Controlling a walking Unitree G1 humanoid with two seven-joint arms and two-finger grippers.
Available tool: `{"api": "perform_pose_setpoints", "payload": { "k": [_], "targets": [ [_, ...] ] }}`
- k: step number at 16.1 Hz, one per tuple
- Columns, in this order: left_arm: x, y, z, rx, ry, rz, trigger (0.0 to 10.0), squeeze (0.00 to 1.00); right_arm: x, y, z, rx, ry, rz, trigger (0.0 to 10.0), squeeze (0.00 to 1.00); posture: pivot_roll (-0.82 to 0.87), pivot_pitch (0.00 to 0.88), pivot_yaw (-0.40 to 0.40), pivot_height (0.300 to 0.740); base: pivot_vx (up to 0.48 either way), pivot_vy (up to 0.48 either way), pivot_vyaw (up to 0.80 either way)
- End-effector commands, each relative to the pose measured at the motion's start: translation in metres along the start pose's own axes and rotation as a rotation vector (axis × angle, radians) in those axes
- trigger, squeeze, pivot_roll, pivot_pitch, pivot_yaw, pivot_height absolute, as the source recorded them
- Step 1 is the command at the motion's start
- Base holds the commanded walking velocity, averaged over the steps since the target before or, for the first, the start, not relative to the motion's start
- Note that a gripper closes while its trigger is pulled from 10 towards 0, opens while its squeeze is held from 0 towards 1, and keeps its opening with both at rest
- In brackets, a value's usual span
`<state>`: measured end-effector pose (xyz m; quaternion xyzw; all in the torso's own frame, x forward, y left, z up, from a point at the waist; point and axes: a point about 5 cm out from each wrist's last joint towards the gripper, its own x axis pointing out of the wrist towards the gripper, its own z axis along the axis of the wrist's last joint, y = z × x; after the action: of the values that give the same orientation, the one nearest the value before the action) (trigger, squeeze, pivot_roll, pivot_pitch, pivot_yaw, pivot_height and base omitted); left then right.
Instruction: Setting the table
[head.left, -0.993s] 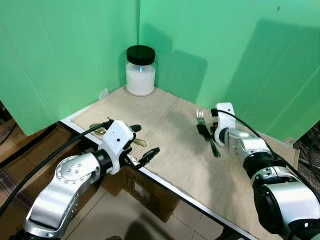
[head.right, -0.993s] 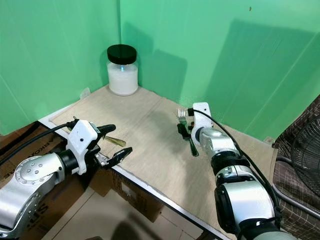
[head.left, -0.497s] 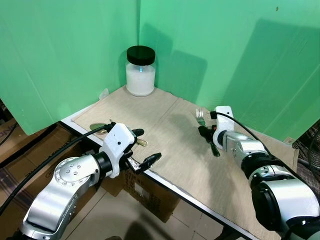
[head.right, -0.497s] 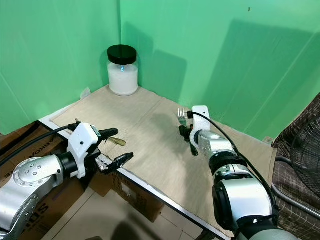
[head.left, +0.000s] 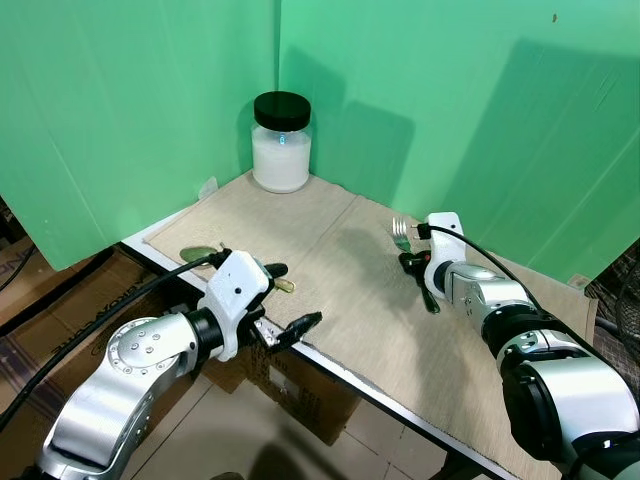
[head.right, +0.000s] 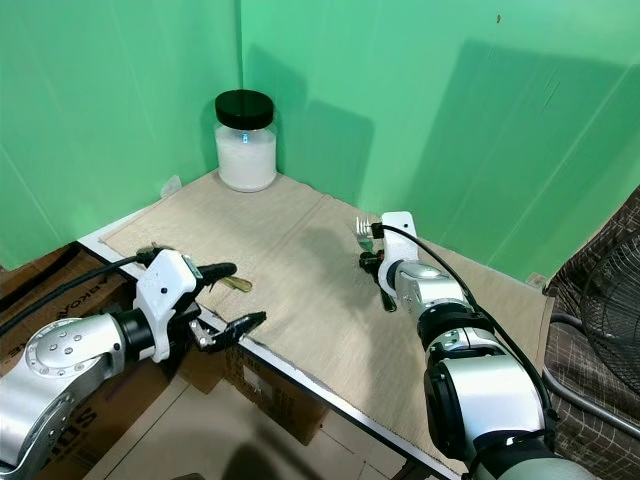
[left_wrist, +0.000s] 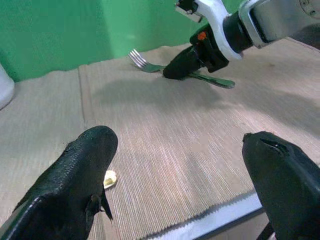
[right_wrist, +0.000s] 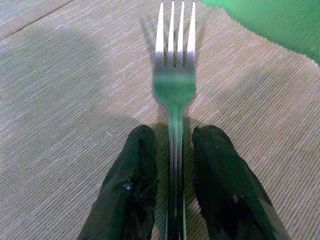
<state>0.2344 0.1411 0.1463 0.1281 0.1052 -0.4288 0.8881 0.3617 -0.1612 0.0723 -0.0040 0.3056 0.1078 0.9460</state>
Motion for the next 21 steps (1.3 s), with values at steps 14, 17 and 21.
{"api": "perform_pose_setpoints", "payload": {
  "k": [14,17,21],
  "targets": [
    [0.001,0.004,0.005,0.045,0.007,-0.056,10.0,0.0,-0.002,-0.002,0.016,0.047,-0.066,0.034,0.0,0.0,0.04,0.0,-0.081,0.74,0.0,0.0,0.0],
    [0.001,0.01,0.012,0.044,-0.035,-0.001,10.0,0.0,-0.01,-0.002,0.043,0.183,-0.199,0.119,0.0,0.0,0.04,0.0,-0.09,0.74,0.0,0.0,0.0],
    [0.003,0.015,0.016,0.04,-0.07,0.16,10.0,0.0,-0.062,0.017,0.057,0.308,-0.448,0.284,0.0,0.0,0.04,0.0,-0.087,0.74,0.0,0.0,0.0]
  ]
}}
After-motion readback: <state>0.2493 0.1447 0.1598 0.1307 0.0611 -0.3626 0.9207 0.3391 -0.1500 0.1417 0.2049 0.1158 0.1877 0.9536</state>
